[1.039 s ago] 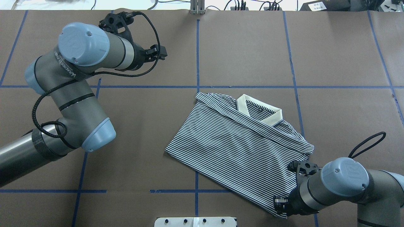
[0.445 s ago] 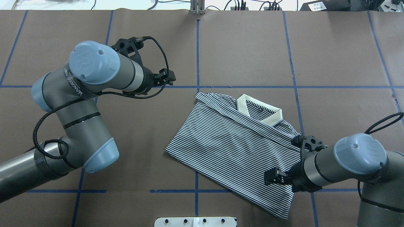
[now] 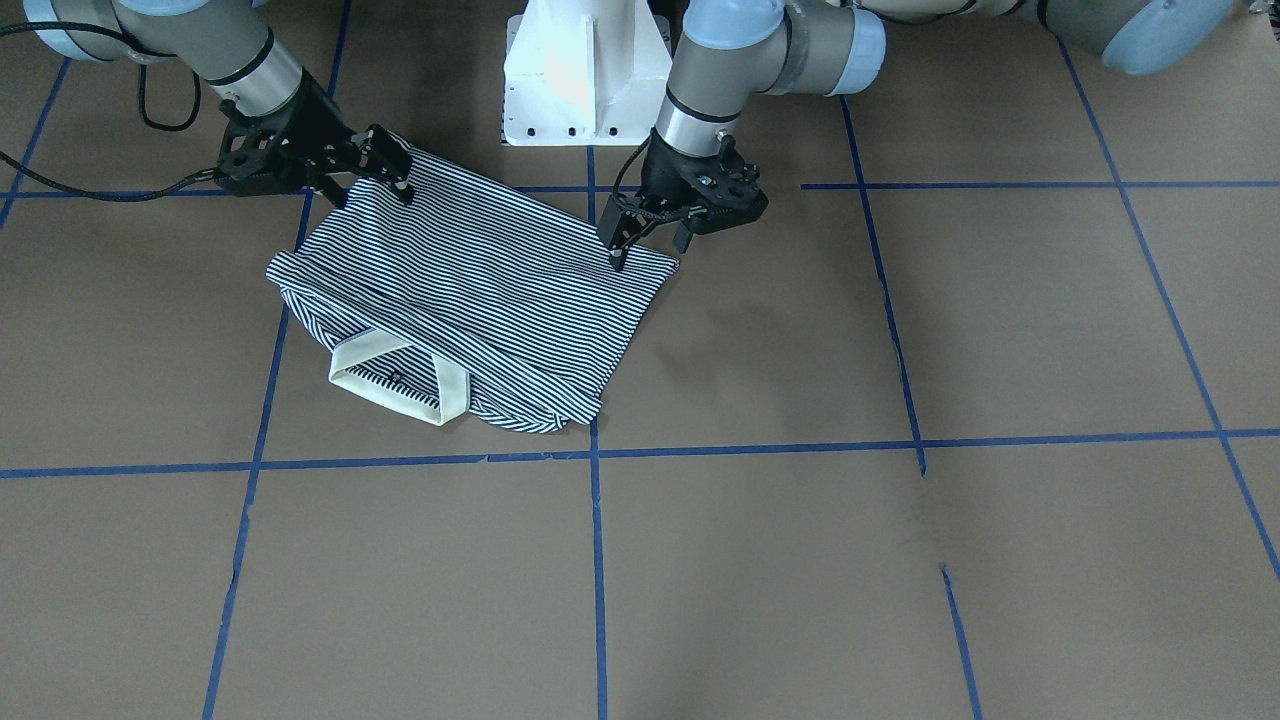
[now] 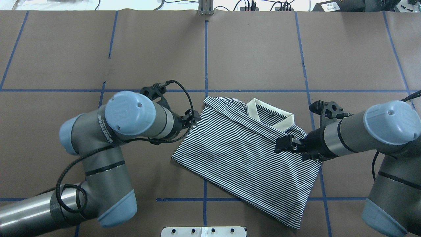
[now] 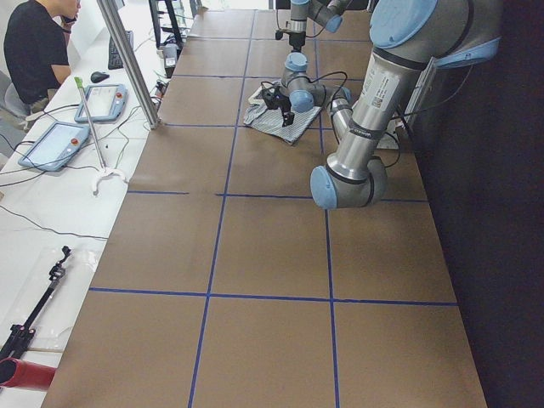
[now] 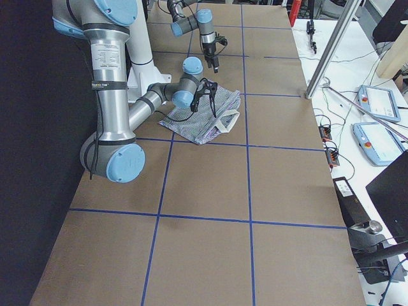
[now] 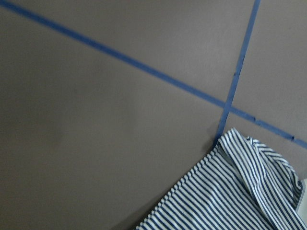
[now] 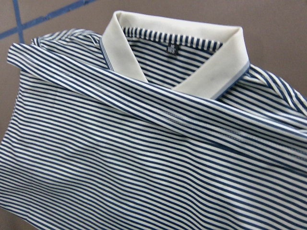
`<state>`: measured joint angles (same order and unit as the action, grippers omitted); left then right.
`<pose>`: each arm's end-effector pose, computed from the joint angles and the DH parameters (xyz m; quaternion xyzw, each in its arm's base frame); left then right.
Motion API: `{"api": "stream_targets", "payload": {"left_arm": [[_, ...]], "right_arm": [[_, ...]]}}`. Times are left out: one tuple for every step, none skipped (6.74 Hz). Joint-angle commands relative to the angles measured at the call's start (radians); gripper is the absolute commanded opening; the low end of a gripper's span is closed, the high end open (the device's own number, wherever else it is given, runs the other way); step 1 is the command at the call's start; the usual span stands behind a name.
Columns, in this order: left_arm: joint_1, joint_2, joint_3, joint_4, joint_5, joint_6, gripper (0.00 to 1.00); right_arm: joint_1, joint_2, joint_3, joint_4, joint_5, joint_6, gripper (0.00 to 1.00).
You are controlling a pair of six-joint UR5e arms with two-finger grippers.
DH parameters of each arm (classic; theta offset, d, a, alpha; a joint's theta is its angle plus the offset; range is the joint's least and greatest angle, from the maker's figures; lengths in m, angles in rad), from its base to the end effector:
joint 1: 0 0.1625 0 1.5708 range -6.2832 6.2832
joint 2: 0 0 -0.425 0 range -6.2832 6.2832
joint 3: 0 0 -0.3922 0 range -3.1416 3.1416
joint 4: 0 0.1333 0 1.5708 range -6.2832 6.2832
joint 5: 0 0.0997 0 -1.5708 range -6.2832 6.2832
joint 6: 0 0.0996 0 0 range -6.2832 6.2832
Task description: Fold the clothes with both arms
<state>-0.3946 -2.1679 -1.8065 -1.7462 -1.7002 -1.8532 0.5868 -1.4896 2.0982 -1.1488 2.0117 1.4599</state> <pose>0.5441 -0.3571 0.1921 -0.0295 0.4844 -0.2607 0.8346 -0.3534 -0.3440 0.3227 -0.0144 -0.5169 0.0954 0.8506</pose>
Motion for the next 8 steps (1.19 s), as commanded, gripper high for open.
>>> {"api": "stream_targets", "payload": {"left_arm": [[0.056, -0.003, 0.057, 0.034, 0.089, -0.086, 0.99], [0.06, 0.002, 0.076, 0.057, 0.108, -0.086, 0.98], [0.06, 0.005, 0.088, 0.062, 0.111, -0.086, 0.97], [0.06, 0.002, 0.09, 0.08, 0.111, -0.086, 0.96], [0.06, -0.003, 0.088, 0.094, 0.111, -0.086, 0.96], [0.071, -0.003, 0.09, 0.094, 0.111, -0.086, 0.96], [0.08, -0.003, 0.092, 0.096, 0.111, -0.086, 0.96], [0.082, -0.003, 0.092, 0.096, 0.111, -0.086, 0.94]], "right_arm": [[0.036, 0.078, -0.049, -0.003, -0.005, -0.015, 1.0], [0.044, 0.081, -0.049, 0.0, -0.001, -0.015, 1.0], [0.044, 0.083, -0.047, 0.0, -0.002, -0.015, 1.0], [0.044, 0.083, -0.047, 0.0, -0.001, -0.015, 1.0], [0.047, 0.084, -0.047, 0.0, 0.001, -0.015, 1.0], [0.045, 0.084, -0.05, 0.0, -0.001, -0.015, 1.0], [0.047, 0.083, -0.052, 0.0, -0.001, -0.015, 1.0], [0.048, 0.083, -0.05, -0.002, 0.001, -0.015, 1.0]]}}
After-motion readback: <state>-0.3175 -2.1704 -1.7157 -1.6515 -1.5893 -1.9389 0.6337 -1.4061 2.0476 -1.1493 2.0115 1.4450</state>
